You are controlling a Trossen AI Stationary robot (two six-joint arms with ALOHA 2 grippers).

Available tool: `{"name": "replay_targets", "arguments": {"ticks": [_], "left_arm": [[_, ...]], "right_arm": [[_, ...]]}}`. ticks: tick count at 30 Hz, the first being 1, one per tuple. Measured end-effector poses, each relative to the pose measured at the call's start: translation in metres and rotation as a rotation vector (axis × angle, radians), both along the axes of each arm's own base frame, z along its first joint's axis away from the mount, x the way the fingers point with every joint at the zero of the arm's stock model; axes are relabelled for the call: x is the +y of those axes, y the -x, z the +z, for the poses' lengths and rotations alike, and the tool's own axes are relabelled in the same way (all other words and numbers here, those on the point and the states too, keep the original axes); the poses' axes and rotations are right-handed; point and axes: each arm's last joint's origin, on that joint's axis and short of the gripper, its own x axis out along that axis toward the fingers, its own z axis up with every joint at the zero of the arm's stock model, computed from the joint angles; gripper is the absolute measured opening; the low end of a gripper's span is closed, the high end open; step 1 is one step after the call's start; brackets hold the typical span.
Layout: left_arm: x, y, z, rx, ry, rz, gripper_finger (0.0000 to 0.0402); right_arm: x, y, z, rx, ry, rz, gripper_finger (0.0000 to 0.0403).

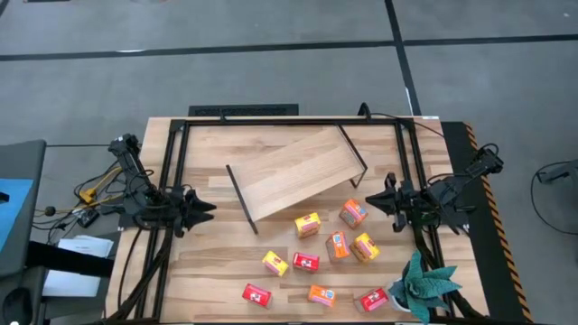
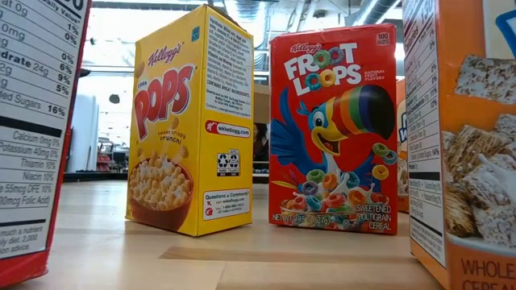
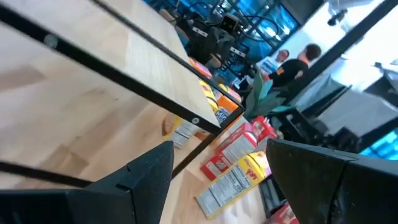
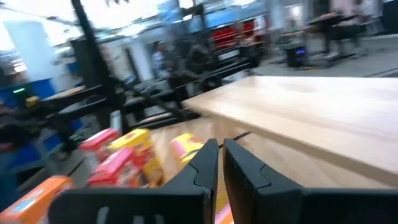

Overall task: Stack cereal on shelf
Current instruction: Put the top orange cereal box on the shelf

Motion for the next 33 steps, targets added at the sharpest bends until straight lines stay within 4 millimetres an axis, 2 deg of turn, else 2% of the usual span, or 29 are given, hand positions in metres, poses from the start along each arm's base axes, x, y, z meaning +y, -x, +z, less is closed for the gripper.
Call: {"name": "replay_targets", "arguments": {"ticks": [4, 7, 13, 33], "left_arm": [[0.003, 0.0, 0.001, -0.008, 0.049, 0.094, 0.0249], [0.005, 0.001, 0.003, -0.038, 0.185, 0.16, 0.0249], [0.009, 0.002, 0.003, -0.073, 0.332, 0.311, 0.0249], [0.013, 0.004, 0.002, -0.125, 0.456, 0.447, 0.0249]], "right_arm": [[0.0, 0.0, 0.0, 0.001, 0.0, -0.007, 0.0052], [0.0, 0.0, 0.0, 0.001, 0.0, -0.007, 0.0052], [0.0, 0.0, 0.0, -0.001, 0.026, -0.01, 0.0052], [0.0, 0.0, 0.002, -0.015, 0.016, 0.002, 0.0052]]}}
